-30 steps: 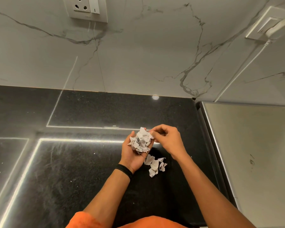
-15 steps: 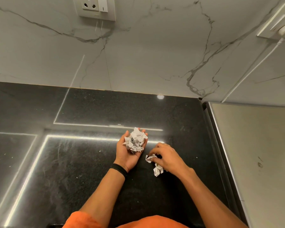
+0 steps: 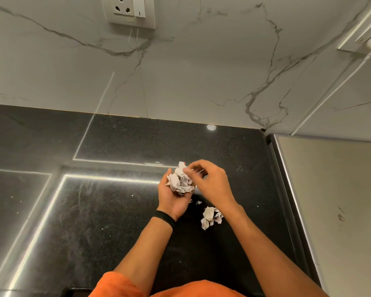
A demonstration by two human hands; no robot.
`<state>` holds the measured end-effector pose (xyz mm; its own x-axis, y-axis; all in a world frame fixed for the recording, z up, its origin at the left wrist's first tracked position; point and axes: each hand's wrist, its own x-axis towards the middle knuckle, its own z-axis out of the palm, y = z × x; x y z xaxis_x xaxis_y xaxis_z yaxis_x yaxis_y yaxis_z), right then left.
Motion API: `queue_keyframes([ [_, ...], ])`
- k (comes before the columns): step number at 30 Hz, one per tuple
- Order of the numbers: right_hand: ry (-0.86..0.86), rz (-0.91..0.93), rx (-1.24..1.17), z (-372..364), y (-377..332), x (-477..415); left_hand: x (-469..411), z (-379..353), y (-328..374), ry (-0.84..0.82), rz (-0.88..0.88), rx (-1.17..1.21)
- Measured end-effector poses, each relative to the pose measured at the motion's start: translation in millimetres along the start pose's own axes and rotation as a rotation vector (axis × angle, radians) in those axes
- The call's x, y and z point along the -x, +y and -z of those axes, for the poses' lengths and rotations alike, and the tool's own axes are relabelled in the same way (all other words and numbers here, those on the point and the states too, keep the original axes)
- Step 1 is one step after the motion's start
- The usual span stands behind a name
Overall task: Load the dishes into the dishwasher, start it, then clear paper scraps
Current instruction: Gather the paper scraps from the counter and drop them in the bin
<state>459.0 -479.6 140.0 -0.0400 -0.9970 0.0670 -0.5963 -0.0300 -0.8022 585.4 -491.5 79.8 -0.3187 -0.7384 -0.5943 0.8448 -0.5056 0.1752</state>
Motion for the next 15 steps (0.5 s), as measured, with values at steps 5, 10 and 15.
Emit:
queue_keyframes([
  [5, -0.167, -0.056, 0.195, 8, 44, 18, -3, 12, 23, 0.001, -0.049, 0.117],
  [10, -0.418, 0.130, 0.453, -4, 65, 33, -5, 20, 34, -0.012, -0.075, 0.125],
  [15, -0.315, 0.078, 0.362, -7, 64, 36, -2, 22, 37, -0.008, -0.090, 0.125],
])
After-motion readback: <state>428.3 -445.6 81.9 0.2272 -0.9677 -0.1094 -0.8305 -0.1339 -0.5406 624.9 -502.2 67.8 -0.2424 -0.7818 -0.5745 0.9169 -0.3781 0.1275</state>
